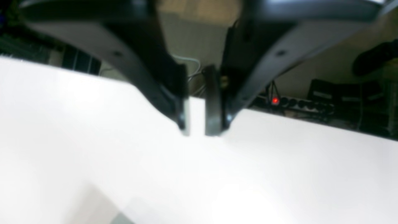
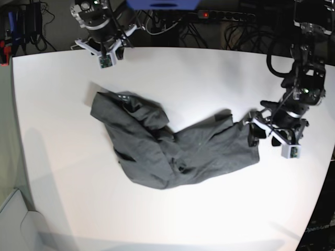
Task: Layout the t-shirt on the table in an organized manner, then fold the t-shirt properly
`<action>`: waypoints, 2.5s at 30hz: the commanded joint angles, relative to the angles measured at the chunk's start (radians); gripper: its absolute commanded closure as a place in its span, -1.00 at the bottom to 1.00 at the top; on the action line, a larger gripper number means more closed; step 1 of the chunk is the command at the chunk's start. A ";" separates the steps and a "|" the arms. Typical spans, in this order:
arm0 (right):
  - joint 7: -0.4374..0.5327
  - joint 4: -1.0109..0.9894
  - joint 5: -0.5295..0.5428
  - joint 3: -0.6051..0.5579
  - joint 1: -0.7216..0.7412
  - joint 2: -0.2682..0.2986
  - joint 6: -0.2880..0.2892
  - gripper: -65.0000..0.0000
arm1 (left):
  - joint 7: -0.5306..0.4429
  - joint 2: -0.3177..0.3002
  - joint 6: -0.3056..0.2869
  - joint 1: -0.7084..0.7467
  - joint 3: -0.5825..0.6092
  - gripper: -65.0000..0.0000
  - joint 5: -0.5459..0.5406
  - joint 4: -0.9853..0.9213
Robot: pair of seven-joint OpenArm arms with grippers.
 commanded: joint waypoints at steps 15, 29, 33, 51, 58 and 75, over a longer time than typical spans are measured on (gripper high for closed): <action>0.131 0.068 0.052 0.005 0.318 0.083 -0.036 0.14 | -0.021 -0.006 -0.001 0.056 -0.017 -0.26 0.001 -0.094; -0.112 0.064 0.052 0.001 0.752 0.066 0.092 0.03 | -0.027 -0.001 -0.001 0.180 -0.025 -0.25 -0.007 -0.027; -0.167 0.064 0.052 0.001 0.814 0.061 0.101 0.04 | -0.029 -0.001 0.000 0.211 -0.026 -0.24 -0.007 -0.014; -0.115 0.066 0.052 -0.027 0.647 0.061 0.101 0.05 | -0.029 0.026 0.000 0.225 -0.028 -0.24 0.001 0.023; -0.012 0.066 0.052 -0.028 0.492 0.061 0.101 0.05 | -0.026 0.026 0.000 0.206 -0.020 -0.24 0.001 0.029; 0.206 0.061 0.050 -0.140 0.143 0.130 0.099 0.04 | -0.026 0.026 0.000 0.197 -0.018 -0.24 -0.001 0.024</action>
